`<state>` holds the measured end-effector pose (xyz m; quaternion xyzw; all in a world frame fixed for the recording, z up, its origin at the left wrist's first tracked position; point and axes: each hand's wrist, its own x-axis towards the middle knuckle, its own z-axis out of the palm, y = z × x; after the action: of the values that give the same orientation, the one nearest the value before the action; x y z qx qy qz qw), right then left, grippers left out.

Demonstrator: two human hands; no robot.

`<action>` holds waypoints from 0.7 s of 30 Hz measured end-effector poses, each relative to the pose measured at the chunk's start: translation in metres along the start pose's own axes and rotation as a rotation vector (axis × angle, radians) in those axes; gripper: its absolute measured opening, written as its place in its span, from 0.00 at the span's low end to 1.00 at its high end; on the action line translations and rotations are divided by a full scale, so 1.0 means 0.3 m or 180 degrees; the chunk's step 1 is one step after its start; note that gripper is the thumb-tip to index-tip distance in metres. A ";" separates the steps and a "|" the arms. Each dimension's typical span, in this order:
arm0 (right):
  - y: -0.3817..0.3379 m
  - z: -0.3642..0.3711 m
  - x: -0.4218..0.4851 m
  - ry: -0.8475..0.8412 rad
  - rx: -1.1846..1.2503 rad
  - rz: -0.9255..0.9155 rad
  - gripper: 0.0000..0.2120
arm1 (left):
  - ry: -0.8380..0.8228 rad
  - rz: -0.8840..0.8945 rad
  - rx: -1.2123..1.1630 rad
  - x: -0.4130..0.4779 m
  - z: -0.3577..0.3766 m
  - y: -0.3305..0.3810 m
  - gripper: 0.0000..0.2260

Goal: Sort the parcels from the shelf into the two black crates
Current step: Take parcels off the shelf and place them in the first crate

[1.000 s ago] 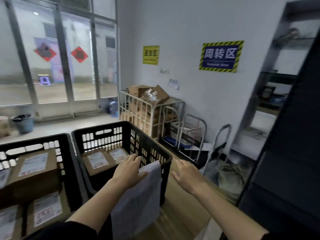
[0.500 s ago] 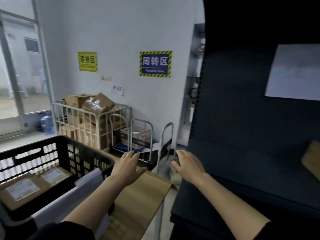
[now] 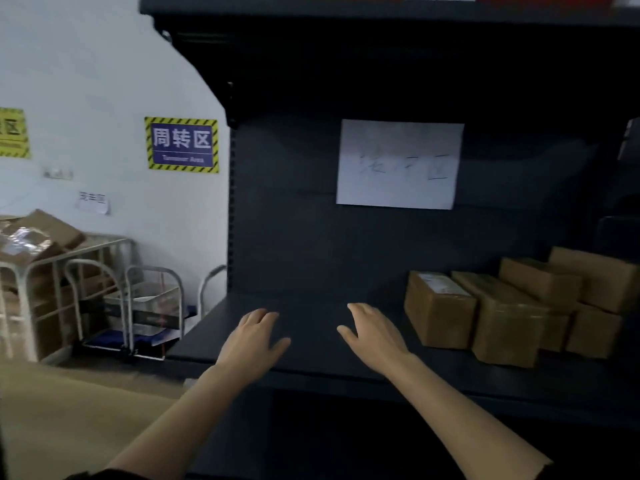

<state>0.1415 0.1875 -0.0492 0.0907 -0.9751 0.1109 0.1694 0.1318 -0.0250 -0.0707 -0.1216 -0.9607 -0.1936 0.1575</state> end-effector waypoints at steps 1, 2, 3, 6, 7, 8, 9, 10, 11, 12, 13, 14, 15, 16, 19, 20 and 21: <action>0.062 -0.026 -0.005 0.0031 0.0001 0.0036 0.26 | -0.0016 0.0029 -0.0015 0.019 0.024 0.059 0.27; 0.122 -0.051 -0.012 0.0063 0.0004 0.0074 0.27 | -0.0021 0.0055 -0.0031 0.040 0.049 0.115 0.27; 0.182 -0.074 -0.021 0.0098 0.0002 0.0108 0.27 | -0.0018 0.0074 -0.0057 0.061 0.073 0.171 0.27; 0.356 -0.133 -0.052 0.0183 -0.0012 0.0200 0.26 | -0.0042 0.0116 -0.0148 0.117 0.149 0.330 0.27; 0.408 -0.148 -0.060 0.0212 -0.0019 0.0233 0.26 | -0.0060 0.0131 -0.0182 0.133 0.174 0.379 0.27; 0.457 -0.163 -0.067 0.0249 -0.0031 0.0258 0.26 | -0.0079 0.0149 -0.0211 0.148 0.199 0.426 0.27; 0.501 -0.177 -0.072 0.0290 -0.0042 0.0273 0.26 | -0.0097 0.0176 -0.0229 0.164 0.222 0.468 0.27; 0.541 -0.190 -0.076 0.0330 -0.0039 0.0273 0.25 | -0.0118 0.0202 -0.0241 0.178 0.244 0.507 0.26; 0.577 -0.201 -0.078 0.0360 -0.0008 0.0271 0.25 | -0.0141 0.0224 -0.0253 0.193 0.265 0.541 0.26; 0.608 -0.208 -0.080 0.0376 0.0052 0.0278 0.25 | -0.0169 0.0234 -0.0270 0.206 0.284 0.570 0.27; 0.634 -0.212 -0.083 0.0380 0.0144 0.0303 0.25 | -0.0197 0.0234 -0.0300 0.218 0.301 0.597 0.27; 0.656 -0.212 -0.085 0.0382 0.0264 0.0338 0.25 | -0.0226 0.0226 -0.0343 0.228 0.317 0.623 0.27; 0.673 -0.208 -0.083 0.0389 0.0408 0.0385 0.25 | -0.0251 0.0212 -0.0399 0.239 0.332 0.646 0.27; 0.687 -0.200 -0.080 0.0406 0.0562 0.0441 0.25 | -0.0275 0.0194 -0.0463 0.249 0.345 0.667 0.27; 0.706 -0.171 -0.058 0.0489 0.0956 0.0685 0.26 | -0.0313 0.0105 -0.0728 0.281 0.375 0.716 0.27; 0.709 -0.160 -0.048 0.0509 0.1059 0.0778 0.26 | -0.0323 0.0053 -0.0853 0.293 0.382 0.727 0.27; 0.710 -0.150 -0.038 0.0533 0.1162 0.0865 0.26 | -0.0326 -0.0011 -0.0989 0.307 0.388 0.737 0.26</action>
<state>0.1203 0.4045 -0.0516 -0.0218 -0.9246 0.3143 0.2140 0.0823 0.2366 -0.0666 -0.1526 -0.9262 -0.3337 0.0873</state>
